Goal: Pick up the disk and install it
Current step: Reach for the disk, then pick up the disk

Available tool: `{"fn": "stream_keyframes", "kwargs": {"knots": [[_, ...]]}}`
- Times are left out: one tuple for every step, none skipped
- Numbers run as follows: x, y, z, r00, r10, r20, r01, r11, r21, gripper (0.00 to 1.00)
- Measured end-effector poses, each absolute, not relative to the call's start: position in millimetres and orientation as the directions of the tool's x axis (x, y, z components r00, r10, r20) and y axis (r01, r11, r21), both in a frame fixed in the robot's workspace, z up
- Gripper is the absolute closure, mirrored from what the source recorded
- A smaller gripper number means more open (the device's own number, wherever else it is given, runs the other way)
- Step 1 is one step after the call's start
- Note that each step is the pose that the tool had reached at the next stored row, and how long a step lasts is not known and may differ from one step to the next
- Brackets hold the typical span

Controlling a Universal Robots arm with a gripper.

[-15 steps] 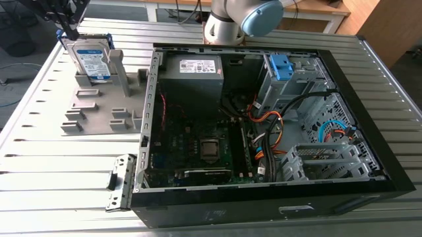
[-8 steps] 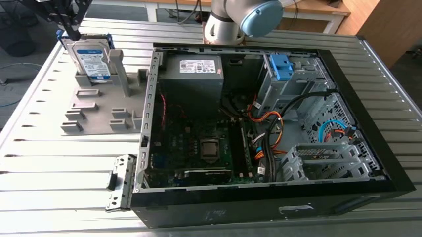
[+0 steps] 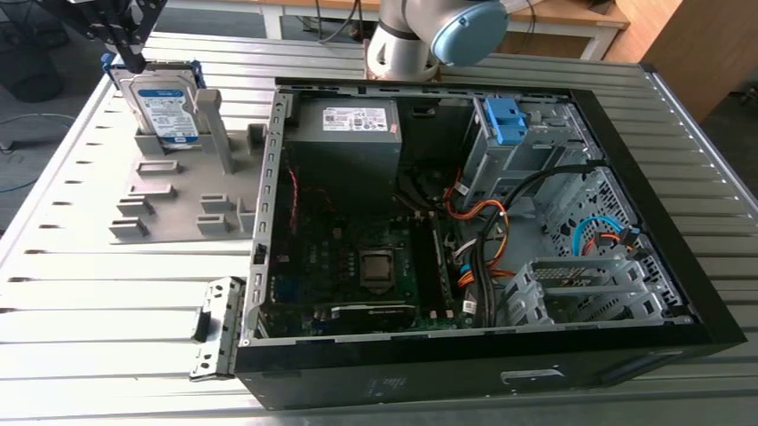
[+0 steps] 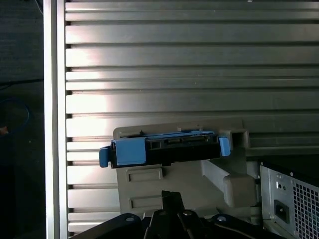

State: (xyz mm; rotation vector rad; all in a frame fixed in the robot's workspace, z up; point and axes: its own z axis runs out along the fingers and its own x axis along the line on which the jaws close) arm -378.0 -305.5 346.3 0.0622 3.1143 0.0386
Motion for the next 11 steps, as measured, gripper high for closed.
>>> {"fn": "stream_keyframes", "kwargs": {"knots": [[-378.0, -305.5, 346.3, -0.999, 0.04, -0.026, 0.04, 0.999, 0.025, 0.89], [-378.0, -305.5, 346.4, -0.999, 0.04, -0.026, 0.04, 0.999, 0.025, 0.89], [-378.0, -305.4, 346.4, -0.999, 0.04, -0.026, 0.04, 0.999, 0.025, 0.89], [-378.0, -305.4, 346.4, -0.999, 0.04, -0.026, 0.04, 0.999, 0.025, 0.89], [-378.0, -305.4, 346.4, -0.999, 0.04, -0.026, 0.04, 0.999, 0.025, 0.89], [-378.0, -305.4, 346.4, -0.999, 0.04, -0.026, 0.04, 0.999, 0.025, 0.89], [-378.0, -305.4, 346.4, -0.999, 0.04, -0.026, 0.04, 0.999, 0.025, 0.89], [-378.0, -305.4, 346.4, -0.999, 0.04, -0.026, 0.039, 0.999, 0.025, 0.89], [-378.0, -305.4, 346.4, -0.999, 0.039, -0.026, 0.038, 0.999, 0.025, 0.89], [-378.0, -305.4, 346.3, -0.999, 0.037, -0.026, 0.036, 0.999, 0.025, 0.89], [-378.0, -305.4, 346.4, -0.999, 0.035, -0.026, 0.034, 0.999, 0.025, 0.89]]}}
